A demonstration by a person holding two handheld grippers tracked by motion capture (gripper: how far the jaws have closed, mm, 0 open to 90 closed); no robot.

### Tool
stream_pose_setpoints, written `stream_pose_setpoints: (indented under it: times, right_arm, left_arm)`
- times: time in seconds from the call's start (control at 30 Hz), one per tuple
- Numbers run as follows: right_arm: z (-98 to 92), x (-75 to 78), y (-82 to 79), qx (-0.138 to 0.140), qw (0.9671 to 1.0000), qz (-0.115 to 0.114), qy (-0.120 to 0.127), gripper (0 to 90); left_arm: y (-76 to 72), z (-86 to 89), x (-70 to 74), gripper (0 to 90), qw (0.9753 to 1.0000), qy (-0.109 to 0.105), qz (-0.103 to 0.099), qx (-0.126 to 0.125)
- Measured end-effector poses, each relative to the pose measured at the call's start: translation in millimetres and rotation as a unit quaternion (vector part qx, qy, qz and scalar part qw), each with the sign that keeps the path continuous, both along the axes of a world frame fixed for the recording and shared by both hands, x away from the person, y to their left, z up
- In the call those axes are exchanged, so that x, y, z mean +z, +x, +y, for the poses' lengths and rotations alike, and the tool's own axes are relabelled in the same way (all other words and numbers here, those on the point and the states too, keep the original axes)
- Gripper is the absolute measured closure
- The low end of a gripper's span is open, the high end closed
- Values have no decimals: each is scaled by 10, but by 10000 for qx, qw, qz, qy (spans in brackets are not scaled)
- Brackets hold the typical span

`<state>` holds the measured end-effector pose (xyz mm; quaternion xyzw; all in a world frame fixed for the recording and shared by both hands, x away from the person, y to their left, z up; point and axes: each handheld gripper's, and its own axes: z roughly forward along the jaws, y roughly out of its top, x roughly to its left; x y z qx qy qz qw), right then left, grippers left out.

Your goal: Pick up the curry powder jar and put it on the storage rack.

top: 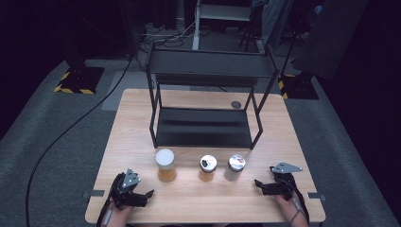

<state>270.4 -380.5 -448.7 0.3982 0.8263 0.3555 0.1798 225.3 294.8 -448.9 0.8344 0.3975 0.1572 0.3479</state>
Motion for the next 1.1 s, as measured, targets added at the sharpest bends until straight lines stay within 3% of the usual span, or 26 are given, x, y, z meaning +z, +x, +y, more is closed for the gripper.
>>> stream_pose_setpoints:
  times: [0.57,0.8,0.97,1.1]
  right_arm:
    - [5,1,4,-4,10000,3,0,71]
    - [5,1,4,-4,10000,4,0,72]
    - [5,0,3,-3,10000,2,0,71]
    - [5,1,4,-3,10000,3,0,71]
  left_arm:
    - [32,-48,32,91,10000,26,20,11]
    - [-59,-42,111,88,9994,-233,-251,-5]
    - [-74,-31,166,87,9985,-440,-332,1]
    - [-89,-29,213,87,9977,-498,-467,-23]
